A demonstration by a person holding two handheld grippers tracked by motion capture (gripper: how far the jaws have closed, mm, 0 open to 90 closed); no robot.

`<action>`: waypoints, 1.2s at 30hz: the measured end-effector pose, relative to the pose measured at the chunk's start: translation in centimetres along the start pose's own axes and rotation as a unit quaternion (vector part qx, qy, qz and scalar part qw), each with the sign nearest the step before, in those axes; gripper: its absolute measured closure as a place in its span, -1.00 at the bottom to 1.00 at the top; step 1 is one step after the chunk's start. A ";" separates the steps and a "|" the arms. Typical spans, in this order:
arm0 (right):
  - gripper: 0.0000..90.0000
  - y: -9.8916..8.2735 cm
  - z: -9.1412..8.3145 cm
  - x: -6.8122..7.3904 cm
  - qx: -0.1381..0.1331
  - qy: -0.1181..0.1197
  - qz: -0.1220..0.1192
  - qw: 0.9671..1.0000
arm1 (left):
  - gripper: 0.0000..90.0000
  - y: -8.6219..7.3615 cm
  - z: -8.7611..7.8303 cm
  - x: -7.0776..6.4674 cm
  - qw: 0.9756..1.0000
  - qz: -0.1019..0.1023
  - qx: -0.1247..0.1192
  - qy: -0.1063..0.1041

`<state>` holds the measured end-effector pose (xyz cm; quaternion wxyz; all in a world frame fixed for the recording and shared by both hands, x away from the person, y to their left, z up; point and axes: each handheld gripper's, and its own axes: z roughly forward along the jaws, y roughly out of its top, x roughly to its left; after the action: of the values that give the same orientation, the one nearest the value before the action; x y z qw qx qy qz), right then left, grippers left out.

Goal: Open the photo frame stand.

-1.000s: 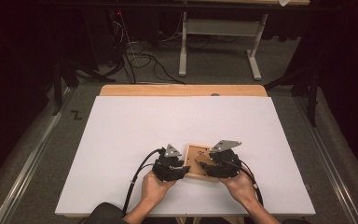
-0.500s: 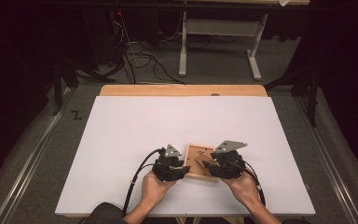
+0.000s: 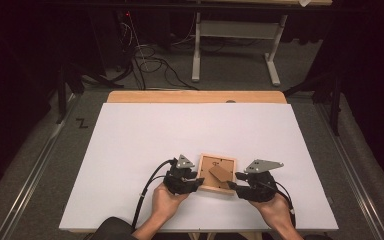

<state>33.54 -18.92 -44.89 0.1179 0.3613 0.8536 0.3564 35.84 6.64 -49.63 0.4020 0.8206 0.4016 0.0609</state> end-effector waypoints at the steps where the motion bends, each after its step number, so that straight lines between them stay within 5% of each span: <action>1: 0.26 0.0 0.0 0.0 0.000 0.000 0.000 1.000 | 0.39 0.0 0.0 0.0 1.000 0.000 0.000 0.000; 17: 0.59 -0.1 1.6 0.0 0.026 -0.008 -0.008 1.000 | 0.39 0.0 0.0 0.0 1.000 0.000 0.000 0.000; 36: 0.64 1.4 2.2 -0.1 0.019 -0.011 -0.009 1.000 | 0.38 0.1 0.0 0.0 1.000 0.003 -0.002 0.001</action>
<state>35.35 -17.14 -45.51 0.1235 0.3600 0.8621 0.3346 35.88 6.56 -49.59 0.4027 0.8212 0.3992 0.0638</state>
